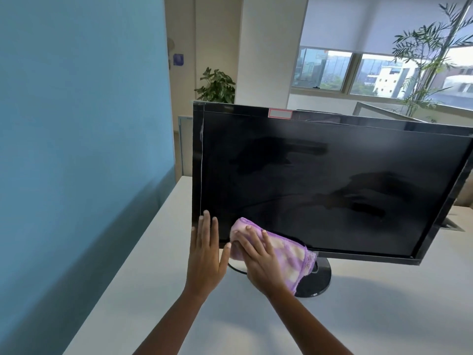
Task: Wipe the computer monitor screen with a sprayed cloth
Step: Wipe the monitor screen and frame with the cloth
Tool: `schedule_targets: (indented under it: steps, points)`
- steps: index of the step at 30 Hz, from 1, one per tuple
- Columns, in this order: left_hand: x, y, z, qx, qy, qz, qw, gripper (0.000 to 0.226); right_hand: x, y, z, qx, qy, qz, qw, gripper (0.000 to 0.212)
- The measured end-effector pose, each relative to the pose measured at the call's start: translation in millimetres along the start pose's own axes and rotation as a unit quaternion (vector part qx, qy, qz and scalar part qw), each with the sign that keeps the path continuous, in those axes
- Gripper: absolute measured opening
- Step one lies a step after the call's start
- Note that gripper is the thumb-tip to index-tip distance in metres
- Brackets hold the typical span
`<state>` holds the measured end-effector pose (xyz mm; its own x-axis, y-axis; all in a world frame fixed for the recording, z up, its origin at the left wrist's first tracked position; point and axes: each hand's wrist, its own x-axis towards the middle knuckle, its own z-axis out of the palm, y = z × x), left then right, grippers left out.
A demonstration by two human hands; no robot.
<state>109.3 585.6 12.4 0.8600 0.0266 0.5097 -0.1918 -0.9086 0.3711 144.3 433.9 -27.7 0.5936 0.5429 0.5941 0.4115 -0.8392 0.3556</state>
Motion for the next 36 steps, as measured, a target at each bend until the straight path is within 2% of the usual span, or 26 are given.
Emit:
schedule_targets:
  steps: [4, 8, 13, 17, 19, 21, 25, 29, 31, 33, 36]
  points:
    - [-12, 19, 15, 0.043, -0.065, 0.04, 0.996, 0.064, -32, 40, -5, 0.004, 0.012, 0.042, 0.999, 0.052]
    - [-20, 37, 28, 0.042, -0.131, 0.04, 0.99, 0.067, -64, 78, -11, -0.027, 0.016, 0.104, 0.994, 0.063]
    - [-24, 50, 39, 0.086, -0.136, 0.061, 0.985, 0.073, -89, 107, -26, 0.008, -0.01, 0.212, 0.977, 0.054]
    - [-22, 57, 47, 0.111, -0.133, 0.063, 0.983, 0.067, -81, 86, -33, 0.085, -0.056, 0.295, 0.95, 0.069]
    - [-21, 59, 48, 0.105, -0.138, 0.071, 0.982, 0.047, -69, 68, -35, 0.112, -0.066, 0.288, 0.949, 0.071]
    - [-20, 60, 53, 0.113, -0.107, 0.099, 0.983, 0.034, -56, 53, -37, 0.114, -0.078, 0.264, 0.955, 0.07]
    - [-17, 66, 60, 0.106, -0.094, 0.111, 0.984, 0.047, -44, 48, -39, 0.101, -0.098, 0.228, 0.963, 0.064]
    - [-13, 78, 66, 0.099, -0.056, 0.138, 0.984, 0.039, -58, 73, -36, 0.051, -0.107, 0.173, 0.978, 0.065]
    - [-12, 87, 70, 0.098, -0.043, 0.152, 0.983, 0.031, -68, 88, -35, 0.036, -0.108, 0.171, 0.979, 0.064]
    - [-12, 96, 73, 0.085, -0.057, 0.151, 0.983, 0.041, -79, 106, -35, 0.017, -0.108, 0.178, 0.978, 0.061]
    - [-11, 109, 77, 0.081, -0.058, 0.157, 0.983, 0.044, -97, 133, -38, -0.01, -0.116, 0.198, 0.973, 0.056]
